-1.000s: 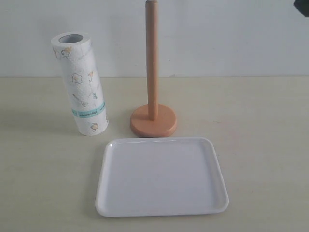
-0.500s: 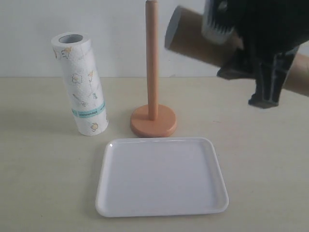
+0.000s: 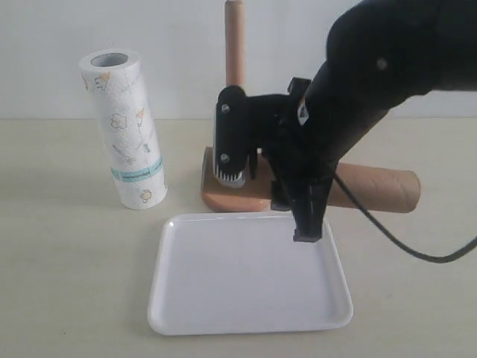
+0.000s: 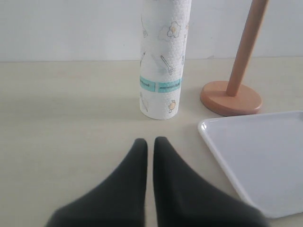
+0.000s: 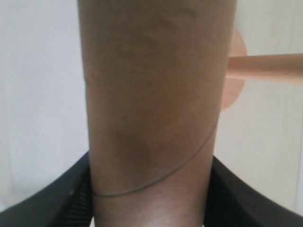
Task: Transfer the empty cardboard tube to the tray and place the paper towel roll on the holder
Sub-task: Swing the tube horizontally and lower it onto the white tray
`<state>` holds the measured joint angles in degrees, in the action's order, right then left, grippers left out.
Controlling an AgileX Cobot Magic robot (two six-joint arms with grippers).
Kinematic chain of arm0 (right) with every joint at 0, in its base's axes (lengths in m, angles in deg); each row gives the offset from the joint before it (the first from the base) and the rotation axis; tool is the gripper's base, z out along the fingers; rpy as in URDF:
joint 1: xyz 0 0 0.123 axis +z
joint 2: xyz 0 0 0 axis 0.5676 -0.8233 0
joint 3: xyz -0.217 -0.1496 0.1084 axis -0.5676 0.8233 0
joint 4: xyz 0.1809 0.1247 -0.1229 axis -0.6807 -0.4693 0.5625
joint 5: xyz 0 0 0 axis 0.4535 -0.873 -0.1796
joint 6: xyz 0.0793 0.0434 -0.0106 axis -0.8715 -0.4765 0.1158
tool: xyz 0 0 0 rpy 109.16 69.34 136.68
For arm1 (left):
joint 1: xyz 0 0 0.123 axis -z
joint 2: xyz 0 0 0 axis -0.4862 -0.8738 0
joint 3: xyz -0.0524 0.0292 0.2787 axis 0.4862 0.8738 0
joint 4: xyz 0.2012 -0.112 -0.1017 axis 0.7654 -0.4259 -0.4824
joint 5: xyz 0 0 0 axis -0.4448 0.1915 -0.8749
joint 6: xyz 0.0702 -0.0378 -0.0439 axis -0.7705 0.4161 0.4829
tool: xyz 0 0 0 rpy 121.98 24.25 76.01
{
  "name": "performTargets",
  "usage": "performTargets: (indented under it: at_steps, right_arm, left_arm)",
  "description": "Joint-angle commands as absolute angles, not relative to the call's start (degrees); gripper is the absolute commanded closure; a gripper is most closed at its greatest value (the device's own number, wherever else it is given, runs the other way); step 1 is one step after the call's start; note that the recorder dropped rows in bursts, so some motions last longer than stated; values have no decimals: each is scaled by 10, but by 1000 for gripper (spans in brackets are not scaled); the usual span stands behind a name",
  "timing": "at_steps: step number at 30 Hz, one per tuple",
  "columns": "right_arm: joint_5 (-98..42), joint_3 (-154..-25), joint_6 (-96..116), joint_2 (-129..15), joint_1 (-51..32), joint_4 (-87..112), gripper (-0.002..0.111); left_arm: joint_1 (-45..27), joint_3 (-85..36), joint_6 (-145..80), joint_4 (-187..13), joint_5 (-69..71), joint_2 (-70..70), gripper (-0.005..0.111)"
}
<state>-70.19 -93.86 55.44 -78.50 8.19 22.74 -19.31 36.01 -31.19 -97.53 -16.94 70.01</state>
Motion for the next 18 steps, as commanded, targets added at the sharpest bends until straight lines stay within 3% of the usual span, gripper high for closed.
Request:
performTargets:
  at_steps: [1, 18]
  right_arm:
    - [-661, -939, 552, -832, 100, 230, 108]
    - [-643, -1000, 515, -954, 136, 233, 108]
  left_arm:
    - [-193, 362, -314, -979, -169, 701, 103]
    - [-193, 362, -314, -979, -169, 701, 103]
